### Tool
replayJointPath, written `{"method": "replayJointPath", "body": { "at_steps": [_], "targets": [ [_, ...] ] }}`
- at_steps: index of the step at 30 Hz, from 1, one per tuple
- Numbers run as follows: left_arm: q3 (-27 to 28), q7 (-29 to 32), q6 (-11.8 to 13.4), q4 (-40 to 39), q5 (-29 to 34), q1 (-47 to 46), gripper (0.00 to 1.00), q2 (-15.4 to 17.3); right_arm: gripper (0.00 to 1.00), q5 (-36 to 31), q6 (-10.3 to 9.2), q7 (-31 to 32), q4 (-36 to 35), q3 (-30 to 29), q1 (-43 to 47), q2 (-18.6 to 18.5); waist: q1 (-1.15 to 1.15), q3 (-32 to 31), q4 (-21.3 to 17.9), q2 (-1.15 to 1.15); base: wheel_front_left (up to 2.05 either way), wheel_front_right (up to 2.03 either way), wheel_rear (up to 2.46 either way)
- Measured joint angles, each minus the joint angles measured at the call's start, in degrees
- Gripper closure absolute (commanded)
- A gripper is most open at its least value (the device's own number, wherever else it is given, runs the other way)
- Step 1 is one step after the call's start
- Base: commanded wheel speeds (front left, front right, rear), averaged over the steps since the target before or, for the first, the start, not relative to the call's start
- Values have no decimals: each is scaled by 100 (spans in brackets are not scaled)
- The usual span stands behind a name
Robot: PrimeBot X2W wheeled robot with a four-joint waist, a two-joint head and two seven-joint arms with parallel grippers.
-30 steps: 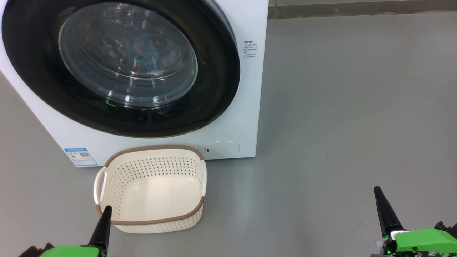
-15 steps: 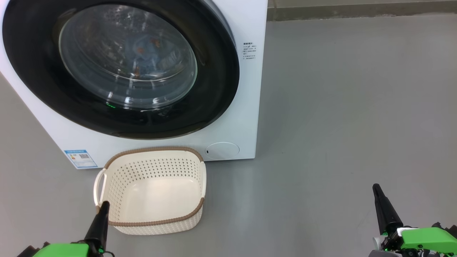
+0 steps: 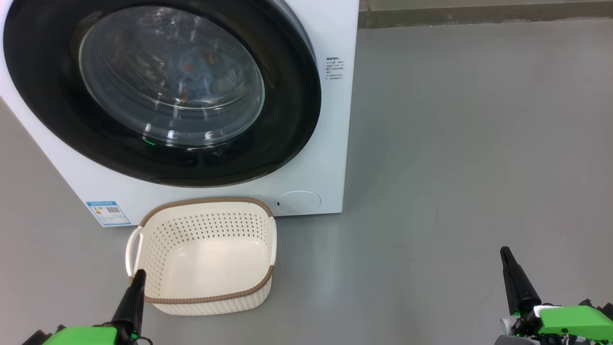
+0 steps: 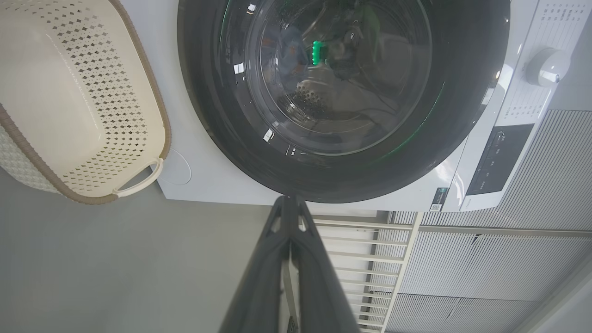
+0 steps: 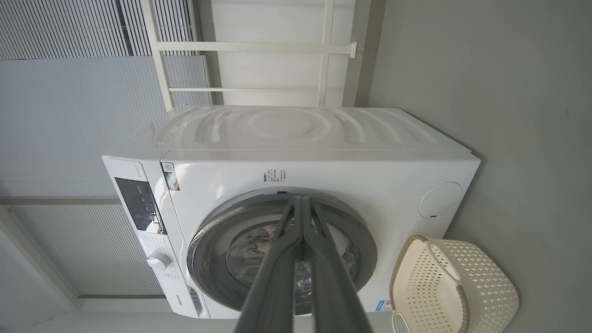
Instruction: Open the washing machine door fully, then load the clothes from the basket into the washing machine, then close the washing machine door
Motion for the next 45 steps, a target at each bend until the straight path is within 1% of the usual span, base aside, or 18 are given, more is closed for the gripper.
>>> {"method": "replayJointPath", "body": {
  "at_steps": [45],
  "targets": [
    [78, 54, 0, 0, 9, -1, 100, -11, 100, 0, -16, 0, 1, 0, 0, 0, 0, 0, 0, 0, 0, 0, 0]
  ]
}}
